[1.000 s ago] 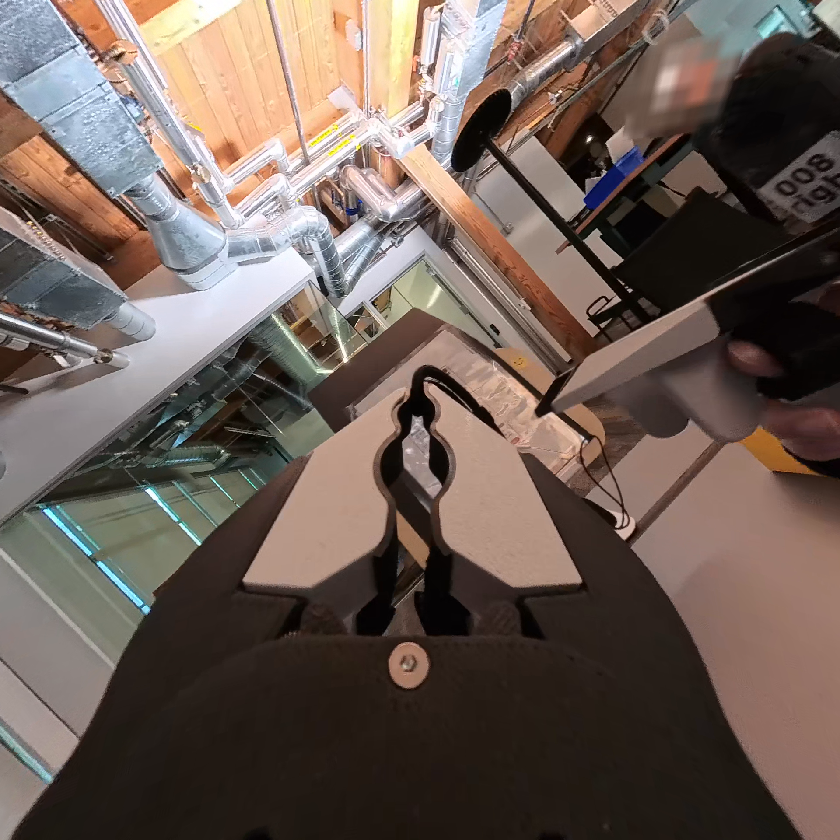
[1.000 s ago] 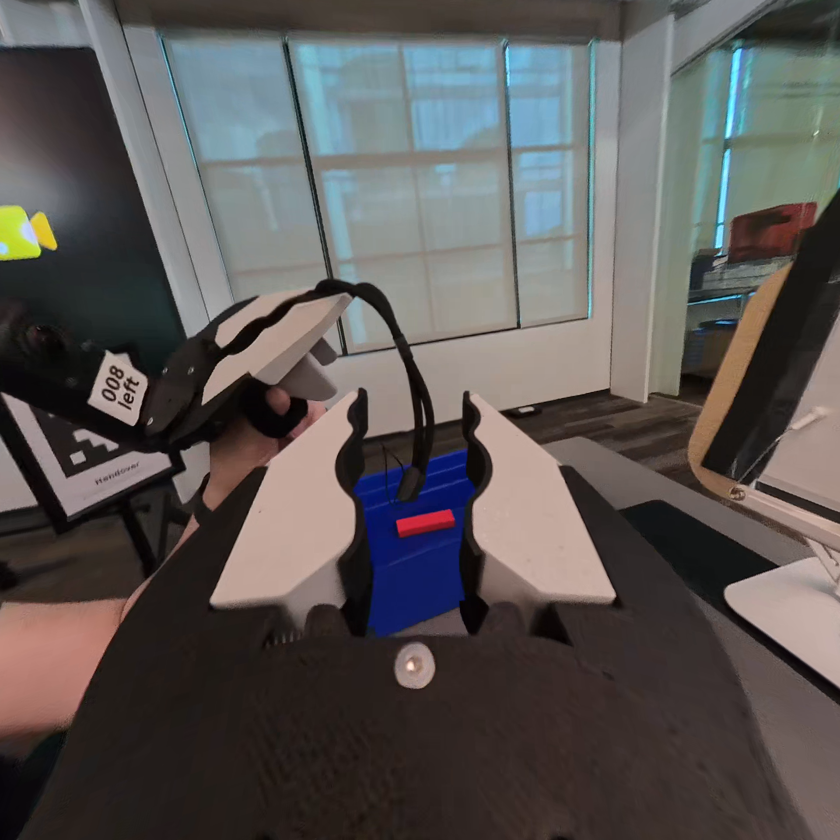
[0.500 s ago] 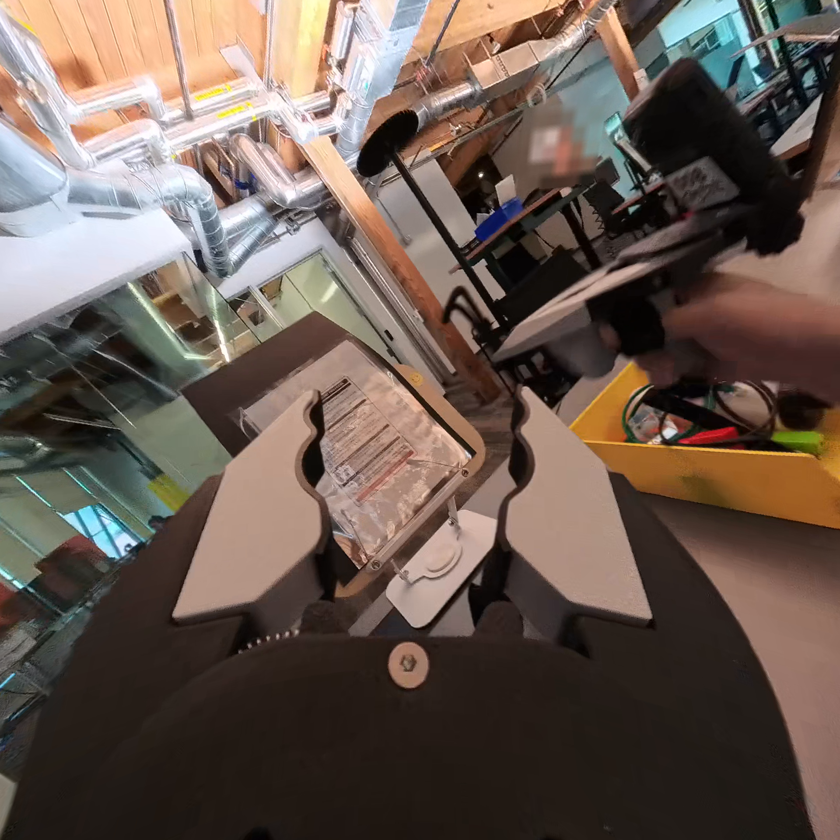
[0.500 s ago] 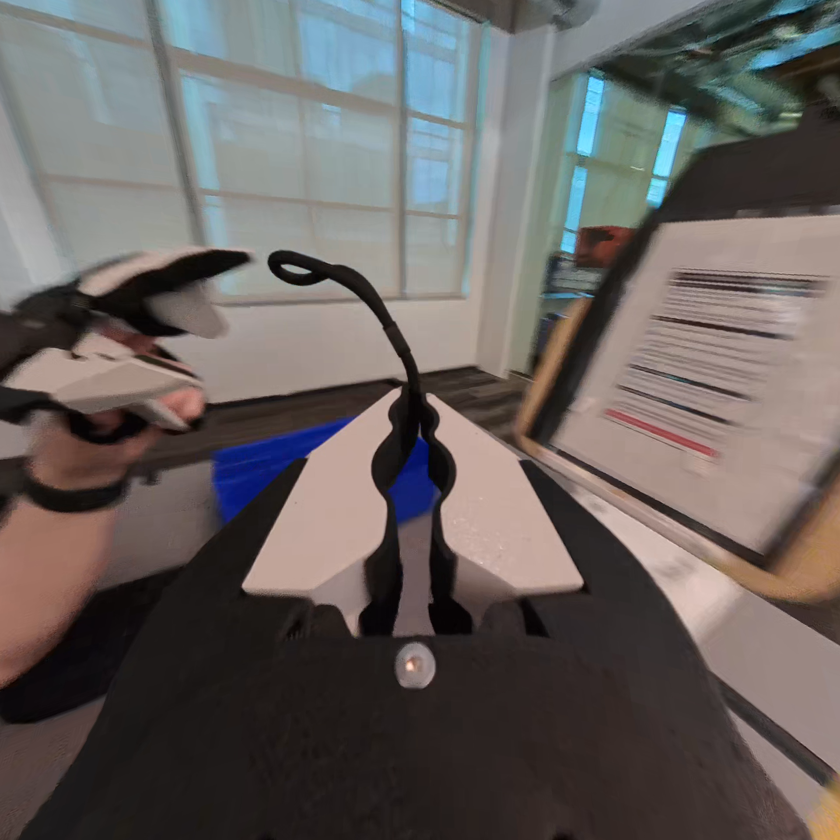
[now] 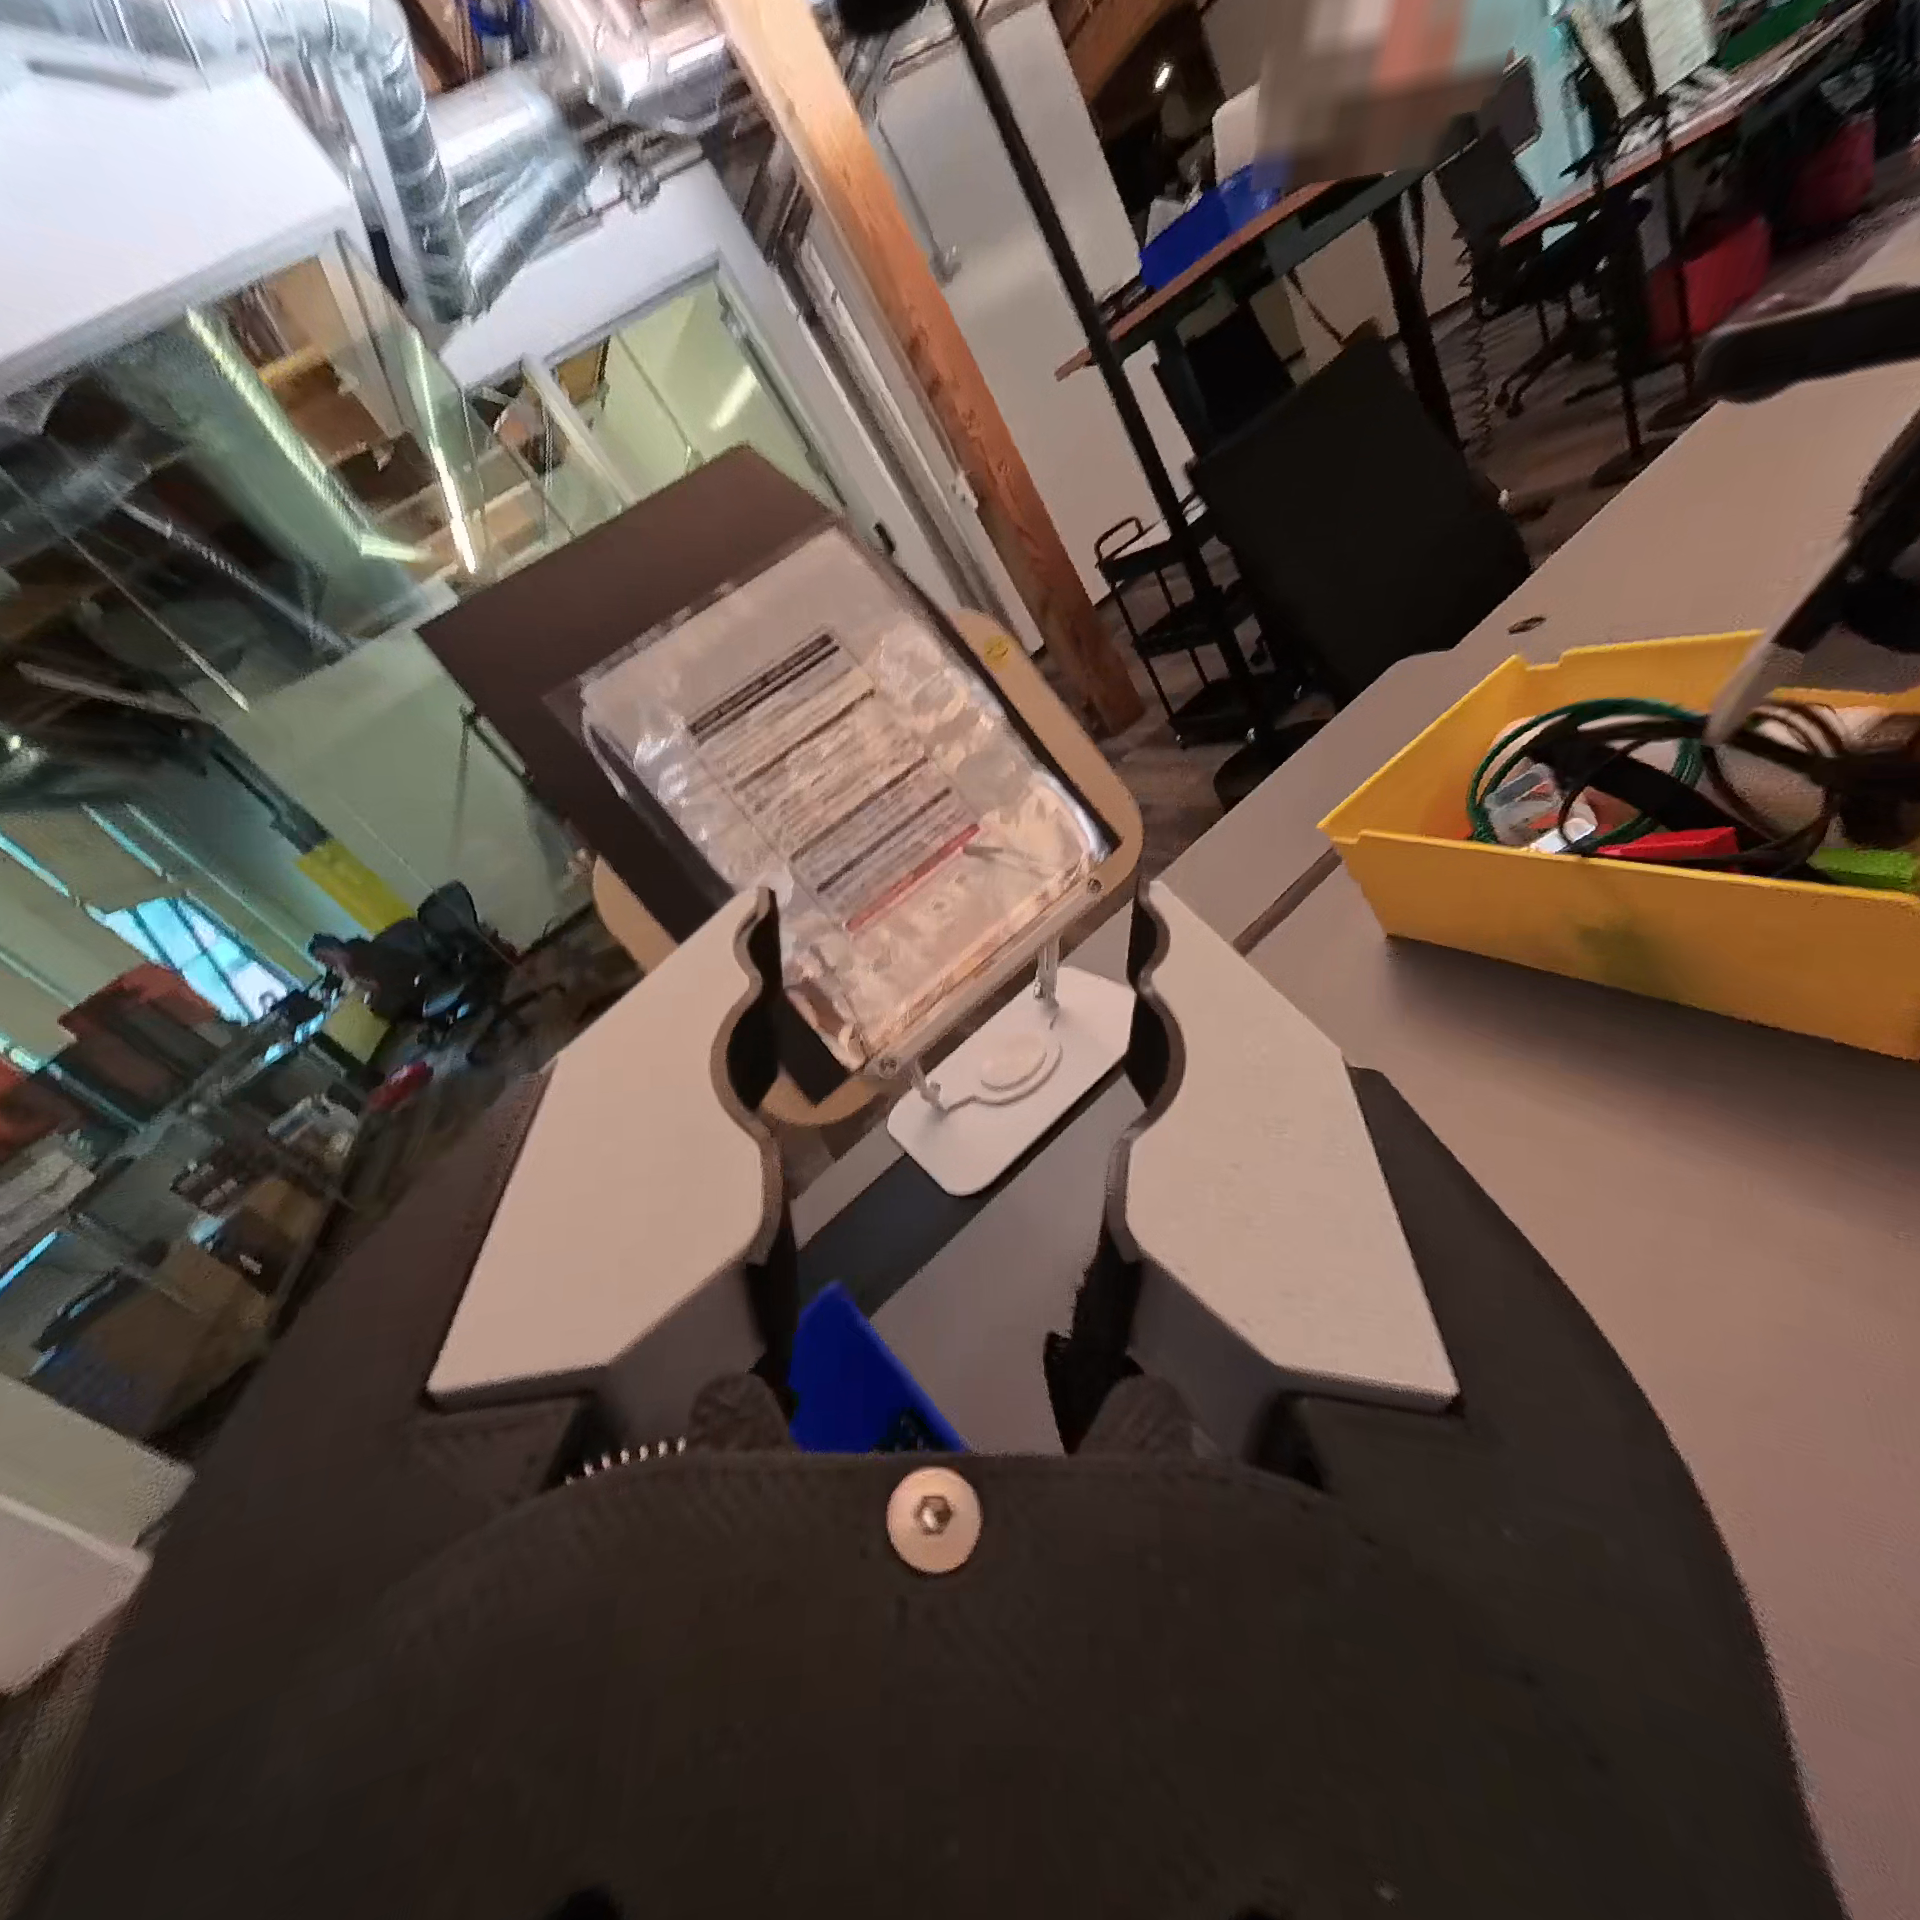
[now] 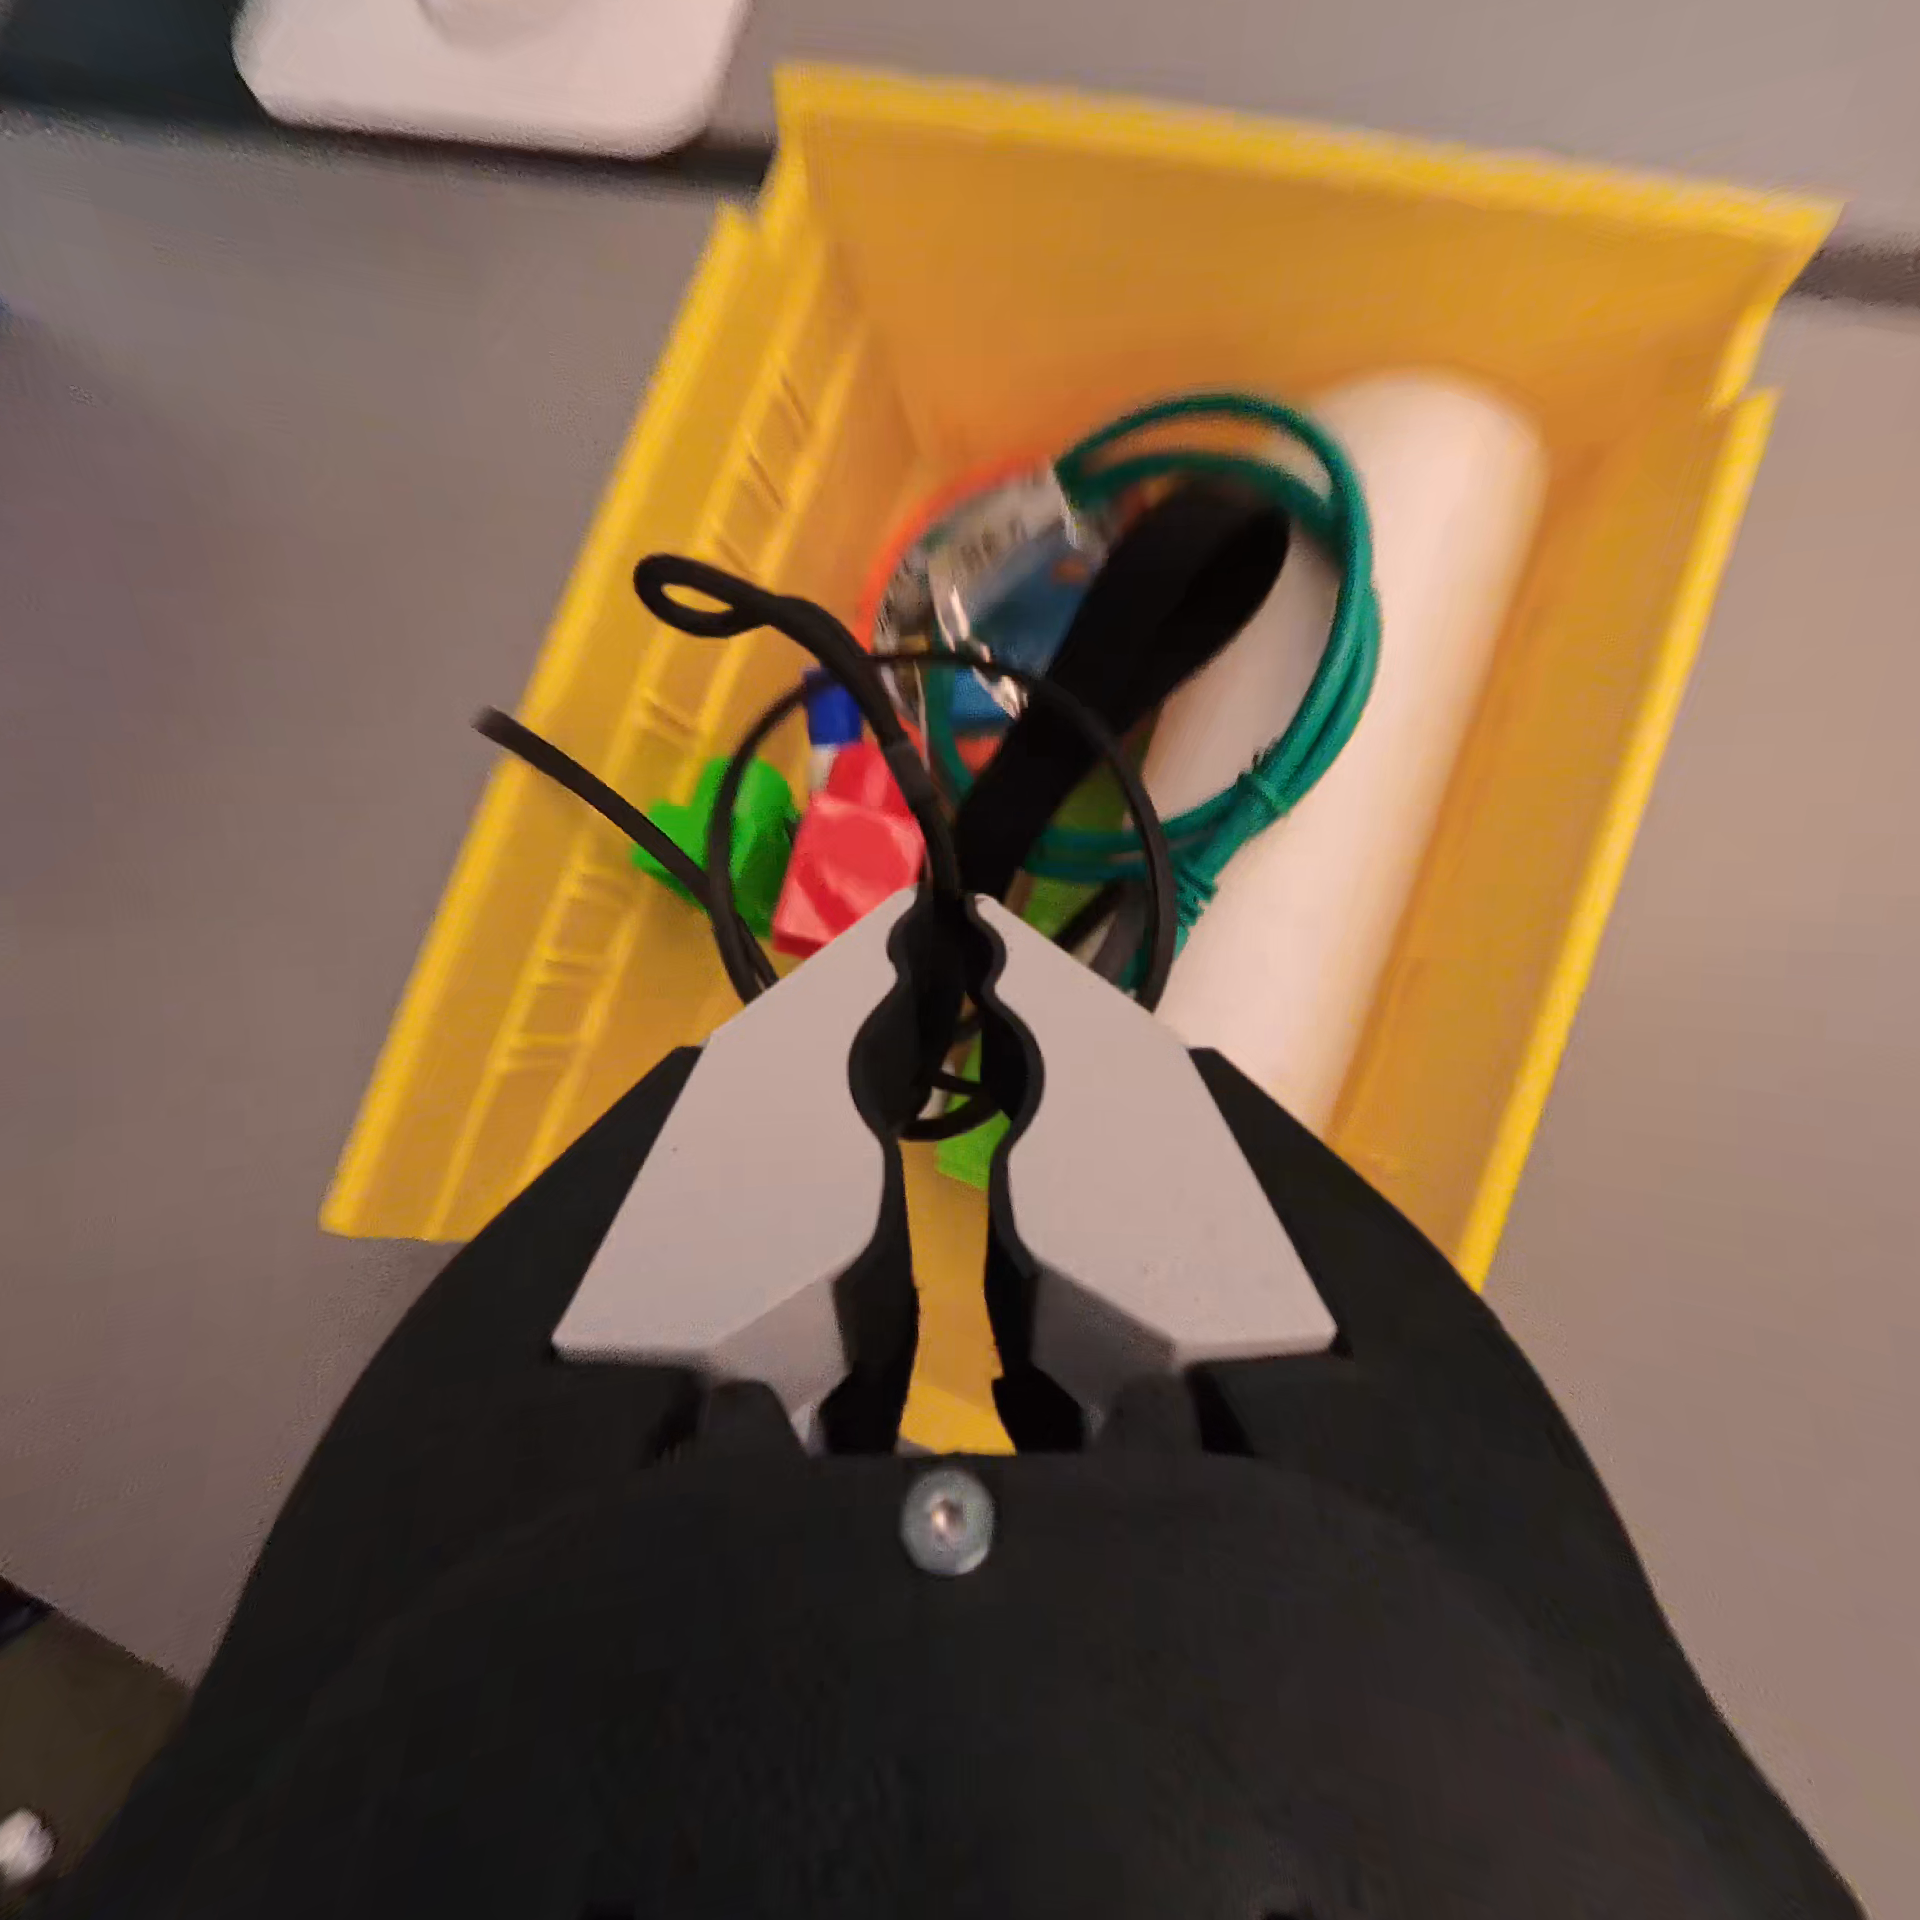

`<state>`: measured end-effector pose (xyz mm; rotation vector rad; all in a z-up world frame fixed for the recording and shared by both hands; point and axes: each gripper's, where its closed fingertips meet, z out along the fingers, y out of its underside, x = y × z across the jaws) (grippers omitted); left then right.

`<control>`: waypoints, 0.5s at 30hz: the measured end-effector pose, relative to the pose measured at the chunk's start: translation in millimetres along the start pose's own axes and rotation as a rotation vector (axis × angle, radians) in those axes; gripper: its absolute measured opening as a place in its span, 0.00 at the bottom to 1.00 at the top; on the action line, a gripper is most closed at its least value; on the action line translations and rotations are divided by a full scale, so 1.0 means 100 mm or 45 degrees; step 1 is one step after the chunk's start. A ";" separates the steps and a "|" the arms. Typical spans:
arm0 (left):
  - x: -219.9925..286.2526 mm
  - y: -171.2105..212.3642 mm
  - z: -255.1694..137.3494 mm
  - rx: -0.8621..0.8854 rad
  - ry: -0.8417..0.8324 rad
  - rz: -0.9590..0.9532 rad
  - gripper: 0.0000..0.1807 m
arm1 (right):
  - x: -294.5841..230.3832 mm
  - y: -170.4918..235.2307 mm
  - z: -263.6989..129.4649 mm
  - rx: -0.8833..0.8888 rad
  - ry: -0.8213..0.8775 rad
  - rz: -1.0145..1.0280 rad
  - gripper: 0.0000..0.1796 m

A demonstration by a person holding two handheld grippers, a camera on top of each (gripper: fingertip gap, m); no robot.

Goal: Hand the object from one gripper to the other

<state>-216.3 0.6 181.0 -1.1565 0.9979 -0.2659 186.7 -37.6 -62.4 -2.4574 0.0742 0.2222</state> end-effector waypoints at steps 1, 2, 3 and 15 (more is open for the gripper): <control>-0.05 0.07 -0.01 -0.040 -0.013 -0.018 0.37 | 0.03 0.08 0.09 -0.066 0.014 -0.004 0.02; -0.11 0.18 -0.02 -0.110 -0.021 -0.047 0.35 | 0.04 0.09 0.15 -0.086 0.015 -0.011 0.07; -0.17 0.34 -0.04 -0.219 -0.024 -0.087 0.34 | 0.02 0.05 0.18 -0.066 -0.011 -0.003 0.11; -0.59 2.70 -0.72 -1.472 -0.107 -0.574 0.29 | -0.43 -1.00 -0.80 0.740 0.069 -0.259 0.19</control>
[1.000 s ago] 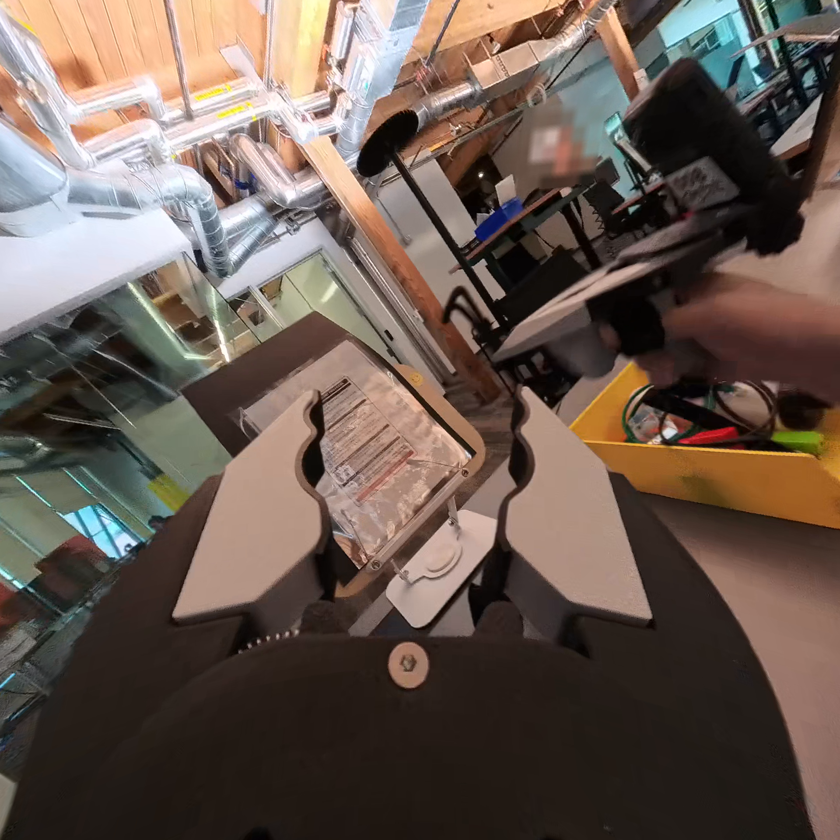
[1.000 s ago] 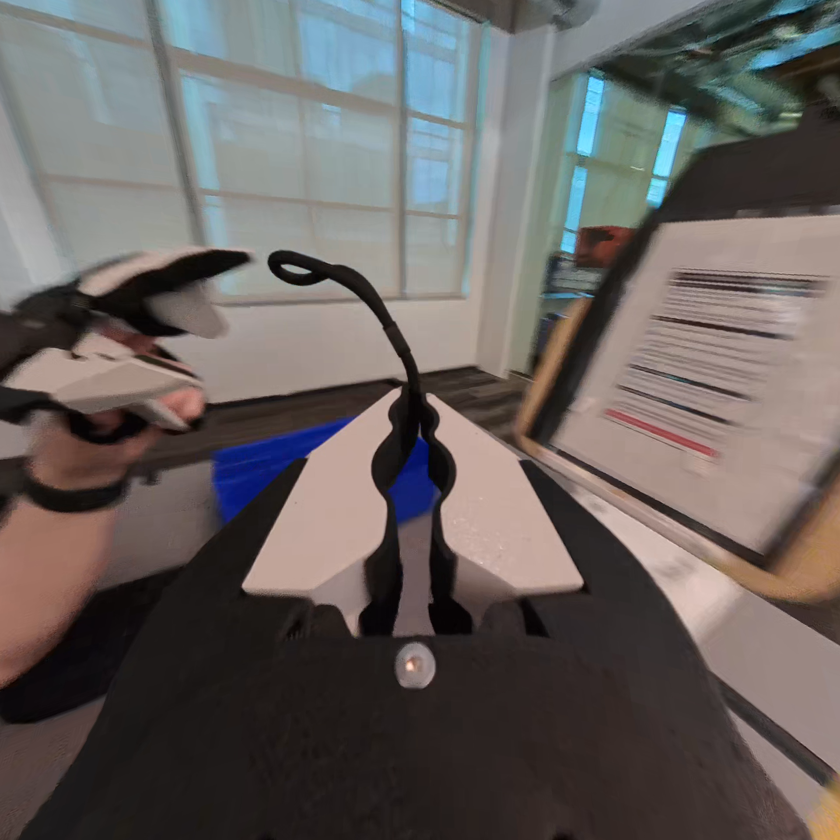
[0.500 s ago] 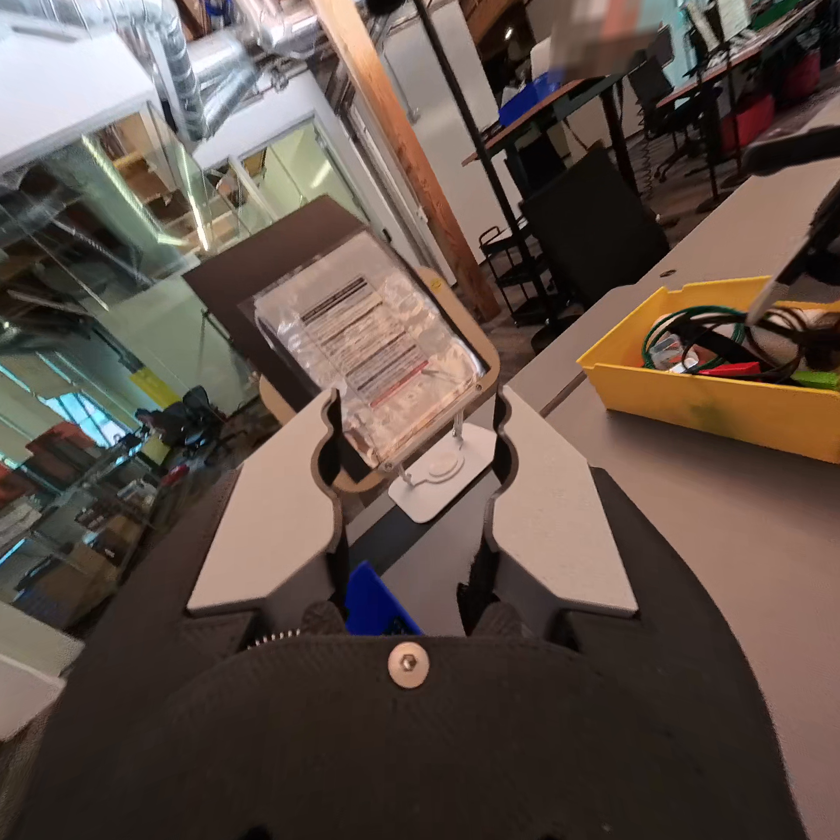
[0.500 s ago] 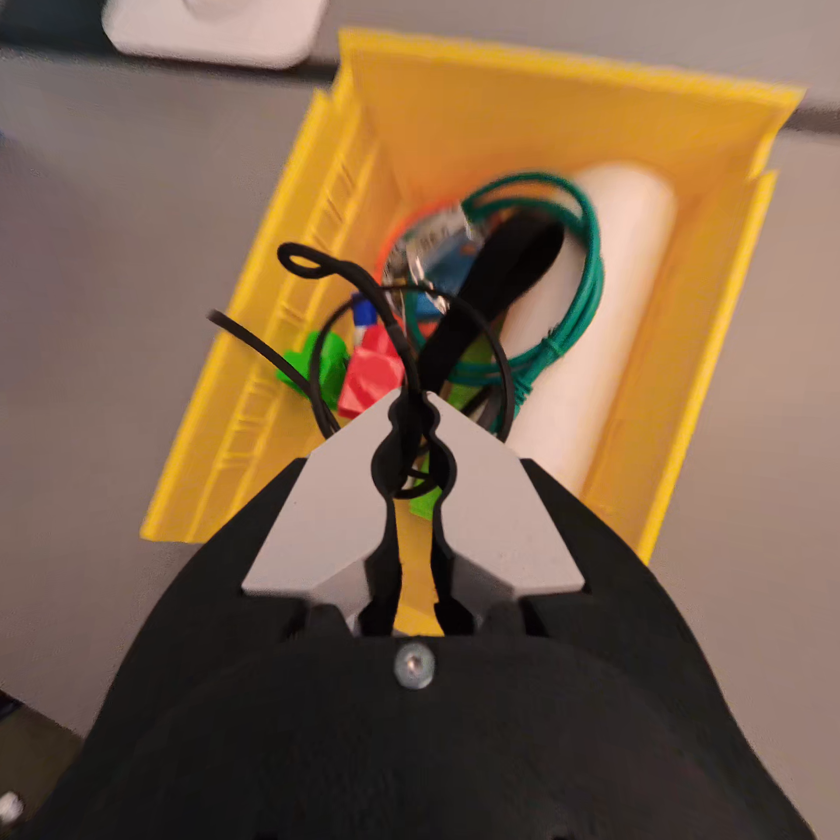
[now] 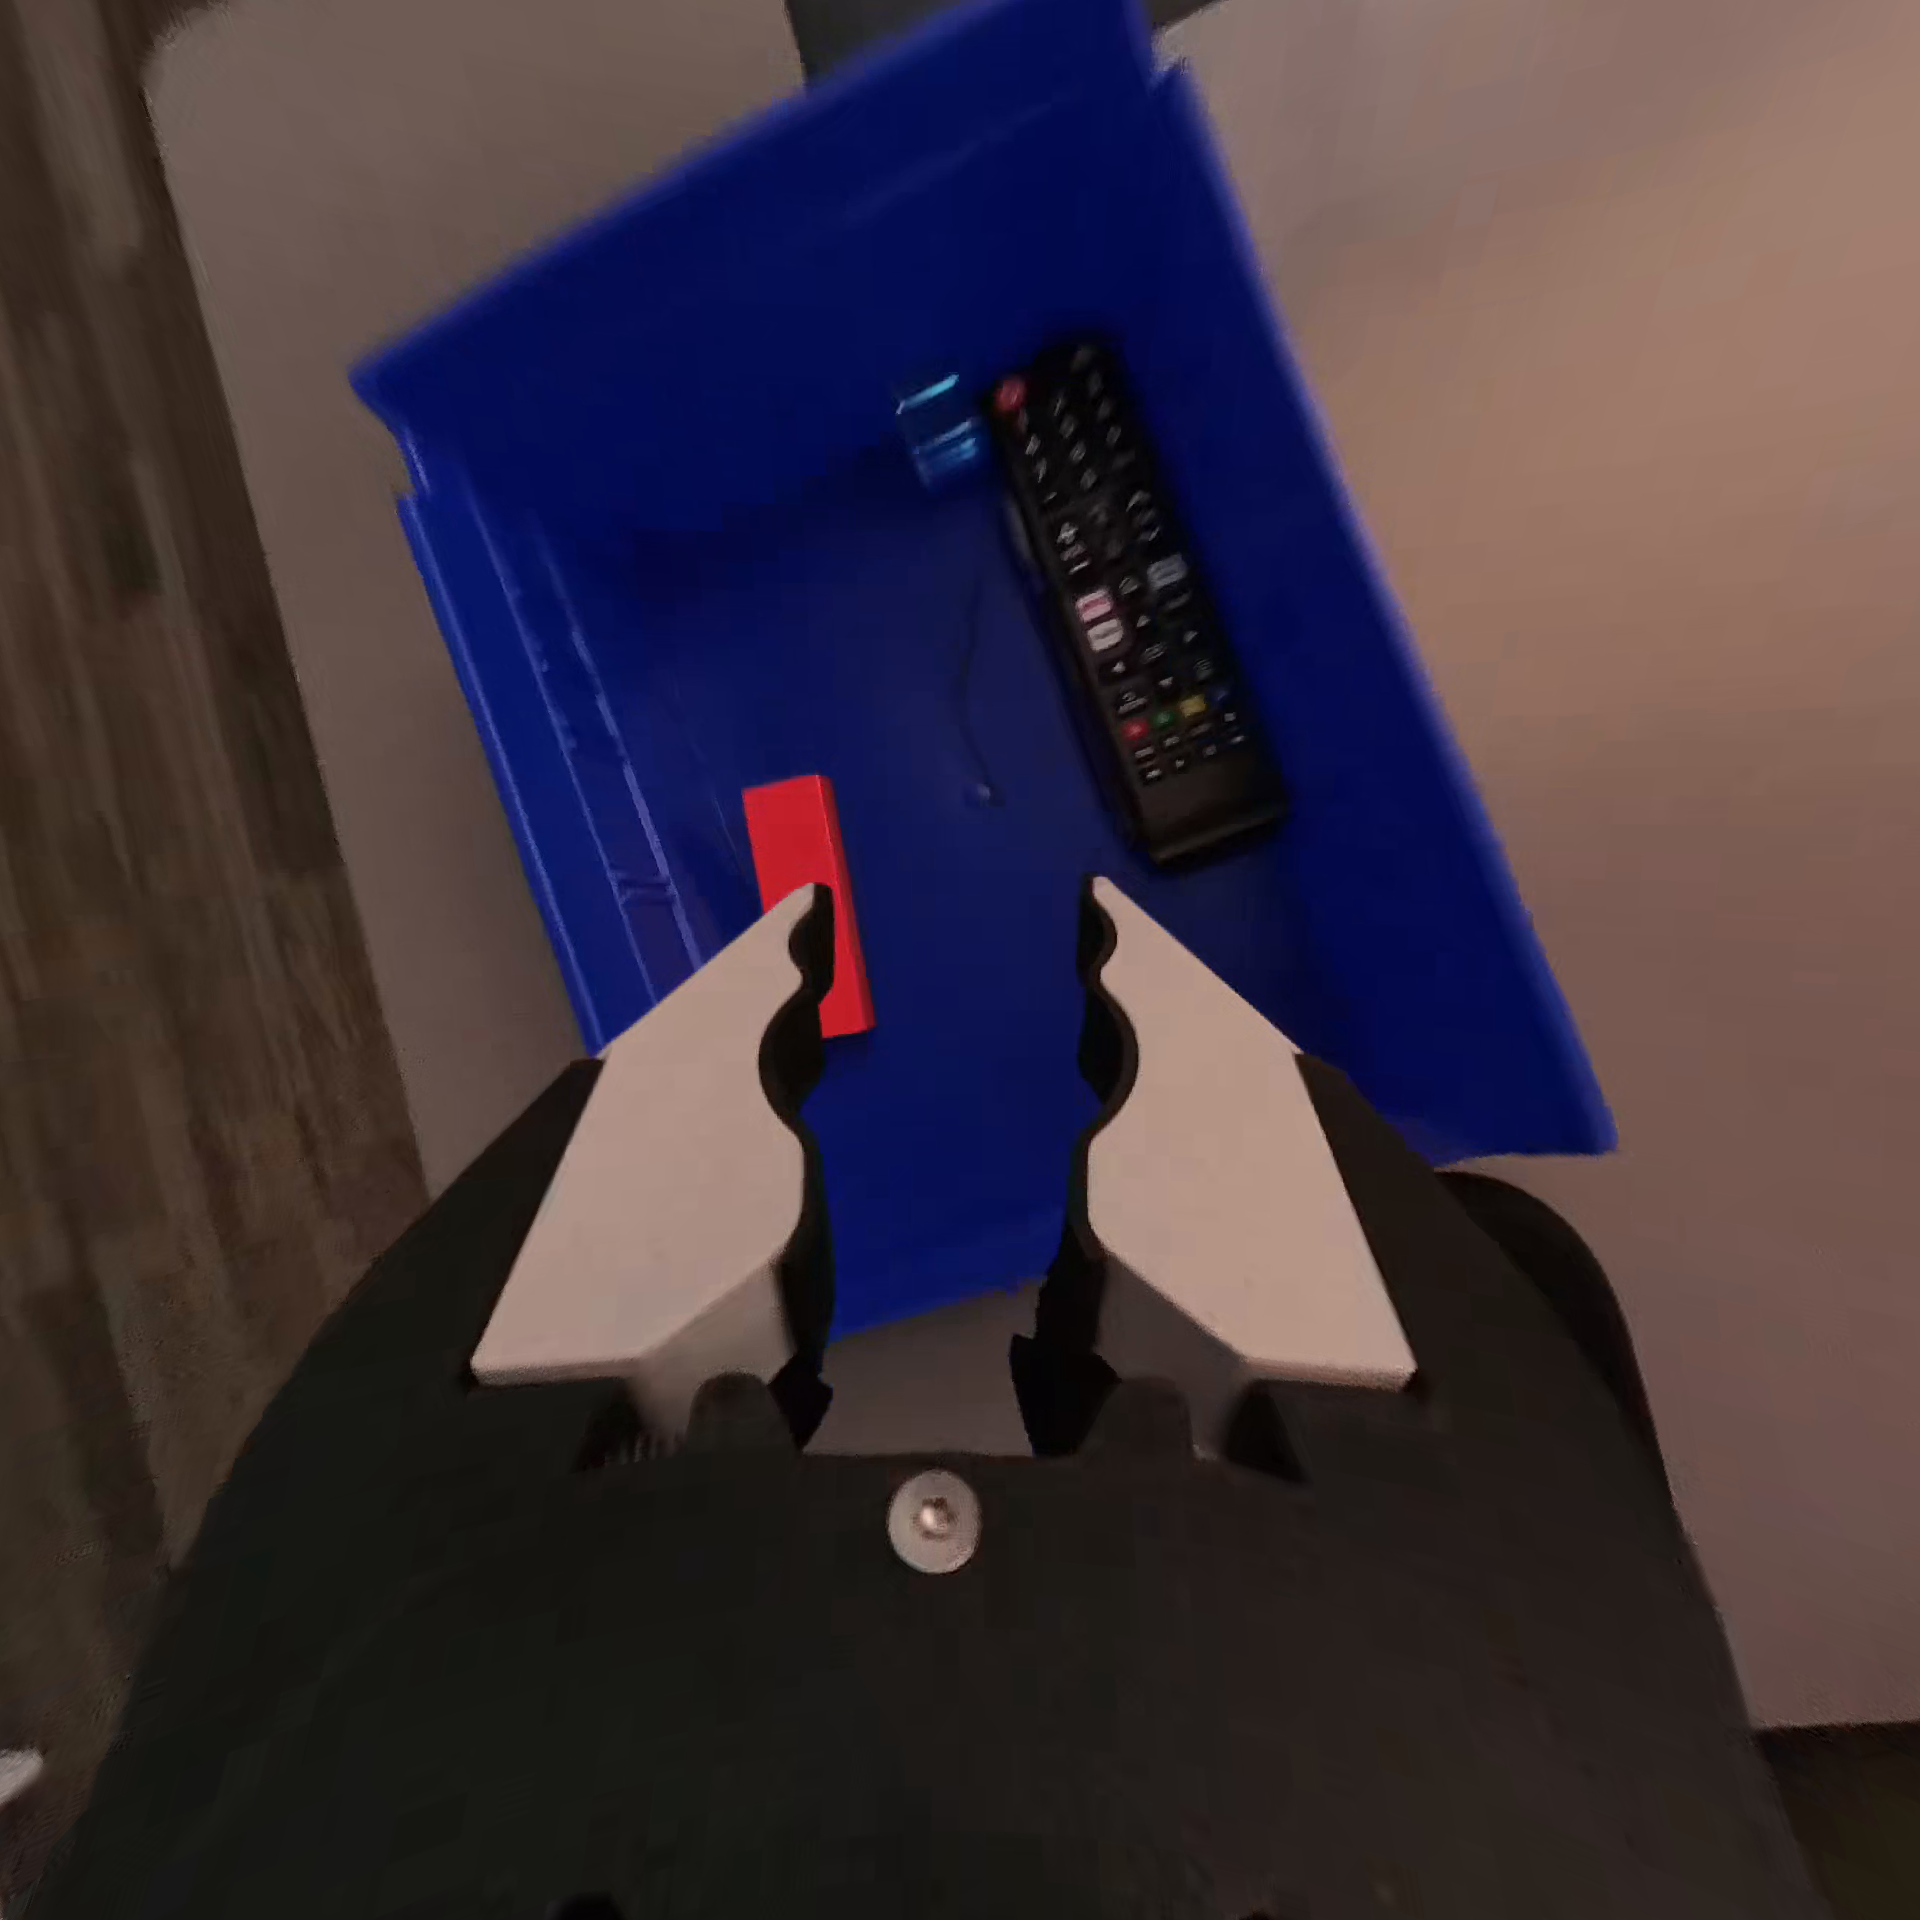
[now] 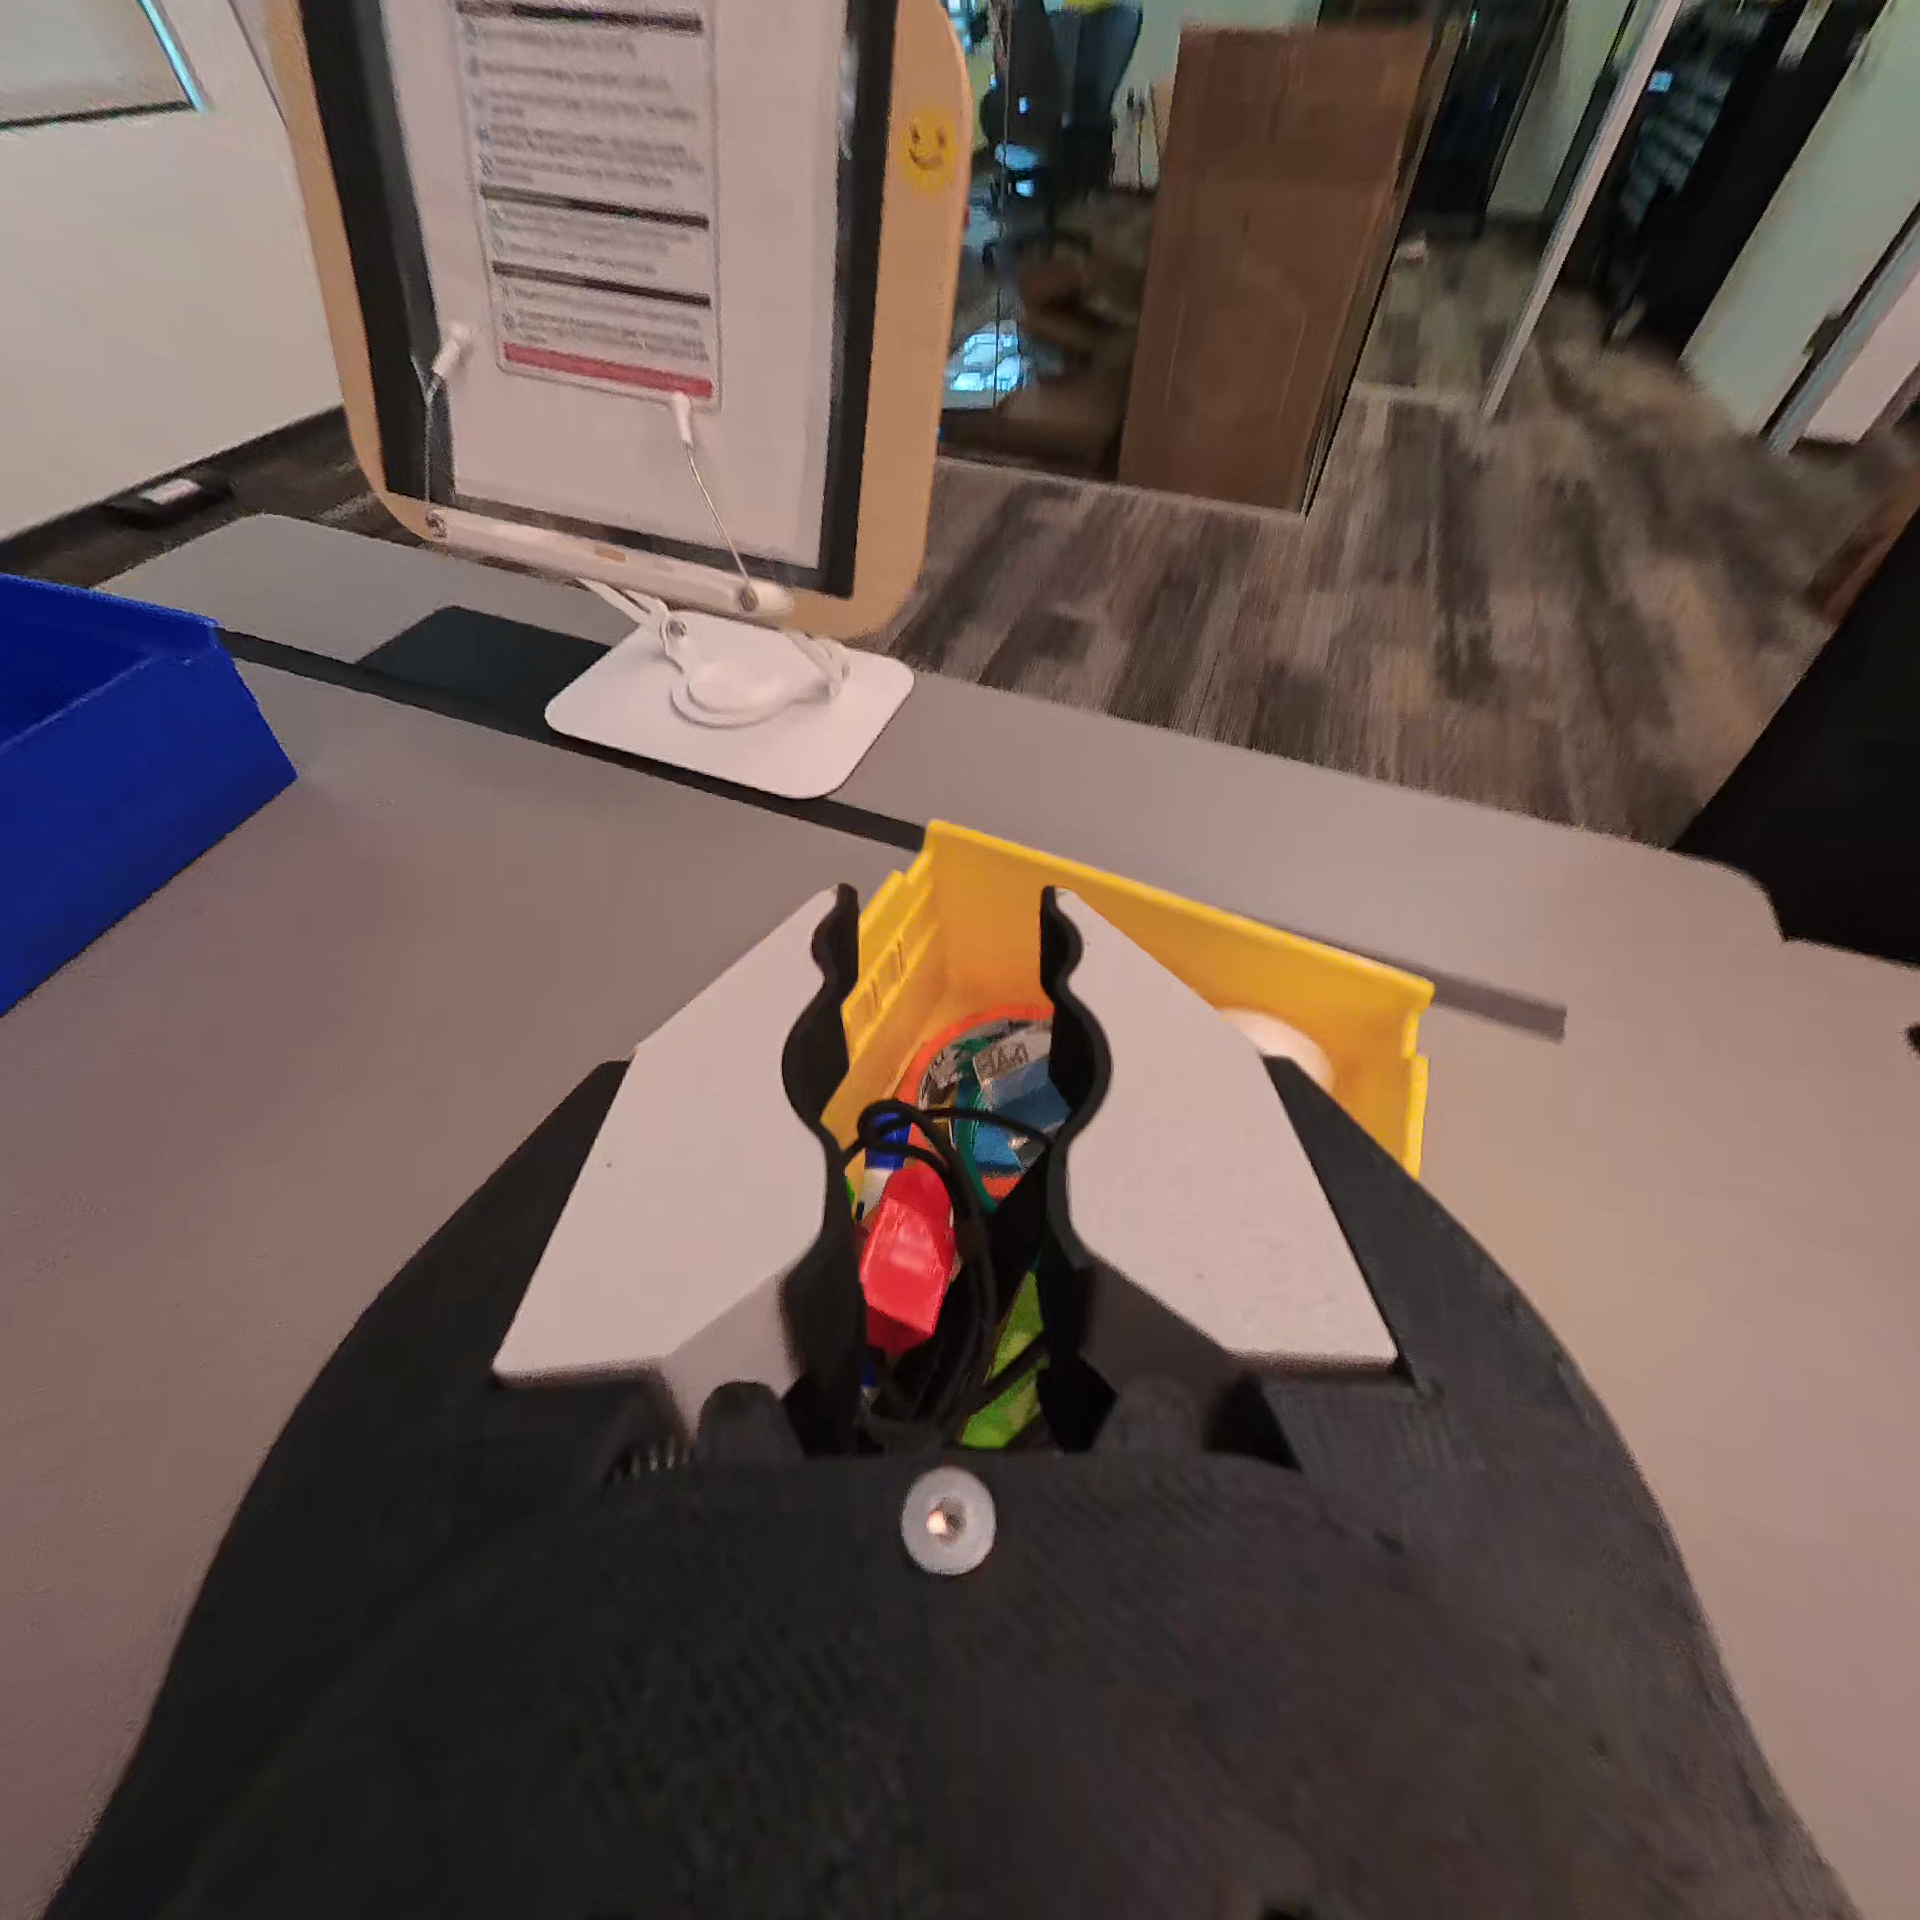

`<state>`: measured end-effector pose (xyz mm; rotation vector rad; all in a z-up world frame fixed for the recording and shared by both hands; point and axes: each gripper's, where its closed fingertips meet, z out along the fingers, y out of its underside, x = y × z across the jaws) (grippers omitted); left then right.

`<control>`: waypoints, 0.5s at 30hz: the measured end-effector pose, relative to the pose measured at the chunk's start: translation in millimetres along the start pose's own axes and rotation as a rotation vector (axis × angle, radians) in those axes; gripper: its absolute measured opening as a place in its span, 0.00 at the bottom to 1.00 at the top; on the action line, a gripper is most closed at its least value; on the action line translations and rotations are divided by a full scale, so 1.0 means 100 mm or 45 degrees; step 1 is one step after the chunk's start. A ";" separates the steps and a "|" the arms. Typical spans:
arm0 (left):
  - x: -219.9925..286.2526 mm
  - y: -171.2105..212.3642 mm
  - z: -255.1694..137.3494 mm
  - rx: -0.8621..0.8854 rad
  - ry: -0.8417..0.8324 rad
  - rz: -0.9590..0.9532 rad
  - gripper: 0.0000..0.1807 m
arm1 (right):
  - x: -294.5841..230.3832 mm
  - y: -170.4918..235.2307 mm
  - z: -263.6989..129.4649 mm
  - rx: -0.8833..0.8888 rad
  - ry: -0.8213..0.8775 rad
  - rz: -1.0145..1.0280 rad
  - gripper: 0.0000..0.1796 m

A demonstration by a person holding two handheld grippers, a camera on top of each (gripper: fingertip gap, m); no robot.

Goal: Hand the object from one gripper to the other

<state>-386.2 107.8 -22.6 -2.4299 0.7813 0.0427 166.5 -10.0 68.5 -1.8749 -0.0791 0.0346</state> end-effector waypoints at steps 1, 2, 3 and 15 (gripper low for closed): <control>-0.05 0.04 0.10 -0.042 -0.001 -0.030 0.29 | -0.03 -0.04 -0.01 0.019 -0.001 -0.028 0.19; -0.08 0.07 0.20 -0.083 -0.005 -0.049 0.28 | -0.06 -0.07 0.00 0.034 -0.009 -0.052 0.19; -0.12 0.11 0.30 -0.121 -0.014 -0.055 0.28 | -0.08 -0.08 0.00 0.043 -0.021 -0.068 0.19; -0.41 0.62 0.98 -0.535 -0.169 -0.140 0.37 | 0.03 0.03 0.04 0.003 -0.006 -0.007 0.19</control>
